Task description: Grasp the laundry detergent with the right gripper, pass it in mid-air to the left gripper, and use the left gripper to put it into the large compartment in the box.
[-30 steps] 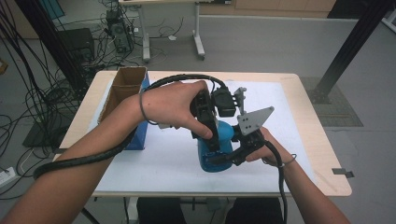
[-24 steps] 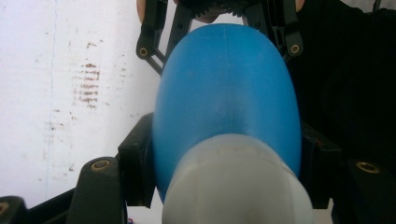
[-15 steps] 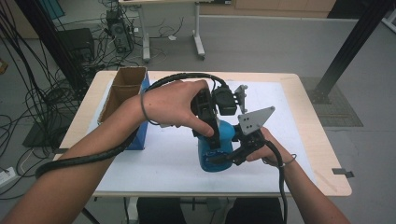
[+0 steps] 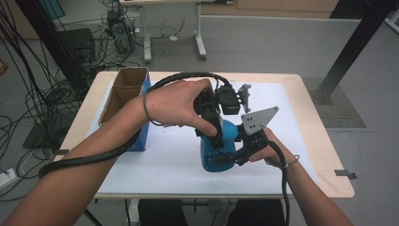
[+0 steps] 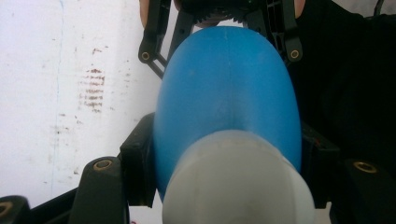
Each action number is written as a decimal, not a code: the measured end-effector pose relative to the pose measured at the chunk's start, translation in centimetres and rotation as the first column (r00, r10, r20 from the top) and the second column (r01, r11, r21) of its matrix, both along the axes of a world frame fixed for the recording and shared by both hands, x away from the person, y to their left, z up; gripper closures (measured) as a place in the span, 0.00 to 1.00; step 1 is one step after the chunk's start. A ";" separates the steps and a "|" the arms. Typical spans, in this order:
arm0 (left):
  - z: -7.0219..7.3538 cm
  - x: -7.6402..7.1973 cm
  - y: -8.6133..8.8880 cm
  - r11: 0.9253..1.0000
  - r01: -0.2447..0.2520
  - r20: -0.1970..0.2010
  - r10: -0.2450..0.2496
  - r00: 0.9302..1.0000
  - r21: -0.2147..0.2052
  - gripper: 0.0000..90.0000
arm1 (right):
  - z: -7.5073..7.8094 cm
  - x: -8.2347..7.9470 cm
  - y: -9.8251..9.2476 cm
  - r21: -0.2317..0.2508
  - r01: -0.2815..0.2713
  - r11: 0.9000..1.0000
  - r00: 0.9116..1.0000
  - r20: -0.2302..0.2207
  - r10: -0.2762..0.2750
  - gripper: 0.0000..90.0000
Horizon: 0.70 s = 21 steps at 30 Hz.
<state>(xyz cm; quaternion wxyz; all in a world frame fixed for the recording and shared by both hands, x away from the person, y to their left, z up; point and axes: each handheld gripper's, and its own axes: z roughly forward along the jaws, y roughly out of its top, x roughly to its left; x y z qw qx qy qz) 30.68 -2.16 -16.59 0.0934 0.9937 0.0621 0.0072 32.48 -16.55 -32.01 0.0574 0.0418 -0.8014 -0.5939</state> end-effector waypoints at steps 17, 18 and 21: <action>0.1 -0.1 0.1 1.000 -0.007 0.001 0.007 1.000 0.008 0.42 | 0.0 0.0 0.2 0.000 -0.004 1.000 1.000 0.002 0.004 0.49; 0.1 -0.1 0.1 1.000 -0.007 0.001 0.007 1.000 0.010 0.42 | 0.0 0.0 0.2 0.000 -0.003 1.000 1.000 0.002 0.003 0.49; 0.1 -0.1 0.0 1.000 -0.008 0.003 0.008 1.000 0.005 0.42 | 0.1 0.0 0.1 0.004 -0.004 1.000 1.000 0.001 0.004 0.49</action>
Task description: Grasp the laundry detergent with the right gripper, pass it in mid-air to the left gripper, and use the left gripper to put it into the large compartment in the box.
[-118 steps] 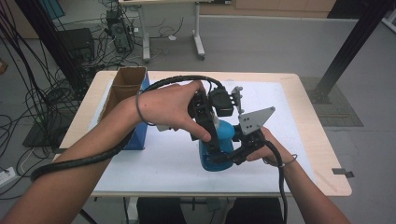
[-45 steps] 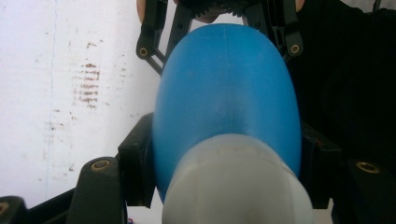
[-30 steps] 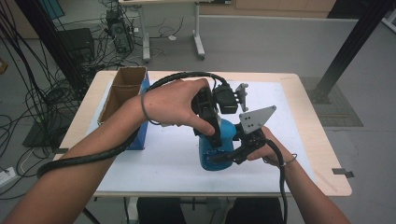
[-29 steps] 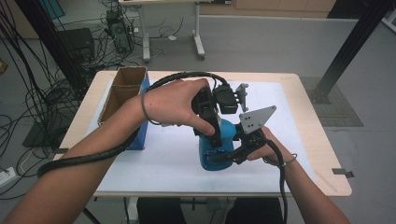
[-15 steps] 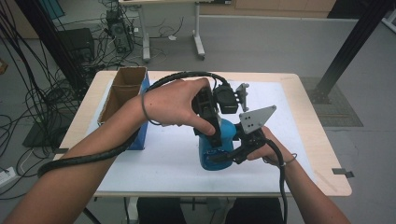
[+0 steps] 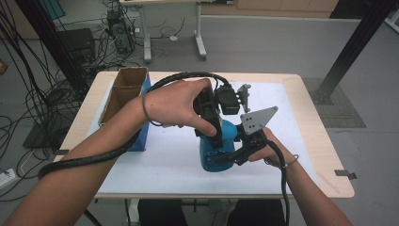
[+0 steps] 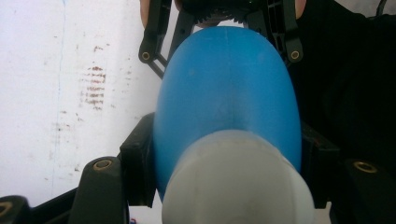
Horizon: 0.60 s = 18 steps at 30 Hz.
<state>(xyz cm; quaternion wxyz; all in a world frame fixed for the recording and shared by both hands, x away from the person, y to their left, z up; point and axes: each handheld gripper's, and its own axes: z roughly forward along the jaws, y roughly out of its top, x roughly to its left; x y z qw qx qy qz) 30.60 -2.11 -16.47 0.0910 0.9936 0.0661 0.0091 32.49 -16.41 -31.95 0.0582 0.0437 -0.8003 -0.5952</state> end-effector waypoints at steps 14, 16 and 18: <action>0.0 0.1 0.0 1.000 -0.002 -0.005 0.002 1.000 0.010 0.42 | 0.0 0.1 0.0 0.001 -0.001 1.000 1.000 -0.003 0.001 0.49; 0.0 0.1 0.0 1.000 -0.002 -0.005 0.002 1.000 0.015 0.42 | 0.0 0.1 0.1 -0.001 -0.003 1.000 1.000 -0.002 0.003 0.49; 0.0 0.2 0.0 1.000 -0.003 -0.004 0.003 1.000 0.015 0.42 | 0.0 0.1 0.1 -0.004 -0.003 1.000 1.000 -0.001 0.003 0.49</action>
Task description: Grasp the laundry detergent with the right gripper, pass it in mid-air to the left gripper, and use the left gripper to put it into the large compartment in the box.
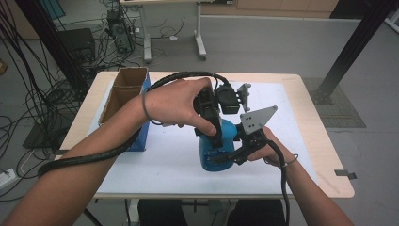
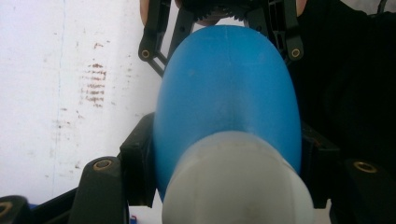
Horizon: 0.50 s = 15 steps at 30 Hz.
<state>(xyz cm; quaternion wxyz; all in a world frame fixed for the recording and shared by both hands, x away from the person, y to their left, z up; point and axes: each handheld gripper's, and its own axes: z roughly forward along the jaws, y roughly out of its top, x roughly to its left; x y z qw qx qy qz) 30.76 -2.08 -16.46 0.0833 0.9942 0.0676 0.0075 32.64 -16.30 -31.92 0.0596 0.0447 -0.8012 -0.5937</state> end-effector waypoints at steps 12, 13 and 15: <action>0.1 0.1 0.1 1.000 -0.003 -0.001 0.003 1.000 -0.002 0.42 | 0.1 0.1 0.1 0.005 -0.001 1.000 1.000 0.000 0.001 0.49; 0.1 0.1 0.1 1.000 -0.003 0.000 0.003 1.000 -0.005 0.42 | 0.1 0.1 0.1 0.006 -0.001 1.000 1.000 0.000 0.001 0.49; 0.1 0.1 0.1 1.000 -0.004 0.000 0.004 1.000 -0.003 0.42 | 0.1 0.1 0.1 0.006 -0.001 1.000 1.000 0.001 0.001 0.49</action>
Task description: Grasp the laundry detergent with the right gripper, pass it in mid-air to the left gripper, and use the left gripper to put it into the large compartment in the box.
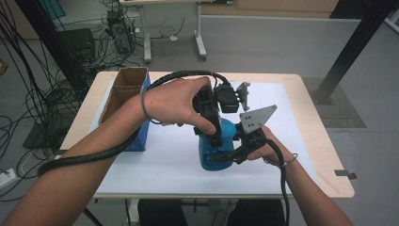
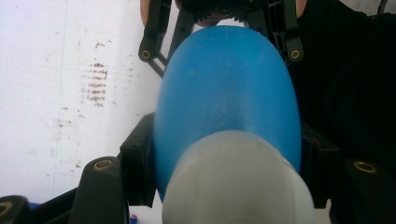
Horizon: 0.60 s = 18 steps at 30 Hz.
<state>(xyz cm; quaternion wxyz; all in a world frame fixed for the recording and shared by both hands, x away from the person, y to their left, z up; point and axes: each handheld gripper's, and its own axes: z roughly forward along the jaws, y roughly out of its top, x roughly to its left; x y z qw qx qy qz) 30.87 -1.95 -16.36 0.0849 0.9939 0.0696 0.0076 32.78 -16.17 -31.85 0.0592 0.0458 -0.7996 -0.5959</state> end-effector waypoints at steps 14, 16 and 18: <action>-0.1 0.0 0.0 1.000 -0.003 -0.002 0.003 1.000 -0.004 0.42 | -0.2 0.0 0.0 0.003 0.003 1.000 1.000 -0.003 -0.003 0.49; -0.2 0.0 0.0 1.000 -0.004 -0.002 0.004 1.000 -0.002 0.42 | -0.2 0.0 0.0 0.006 0.002 1.000 1.000 -0.003 -0.002 0.49; -0.2 0.0 0.0 1.000 -0.005 -0.001 0.005 1.000 -0.003 0.42 | -0.3 0.0 0.0 0.006 0.003 1.000 1.000 -0.002 -0.003 0.49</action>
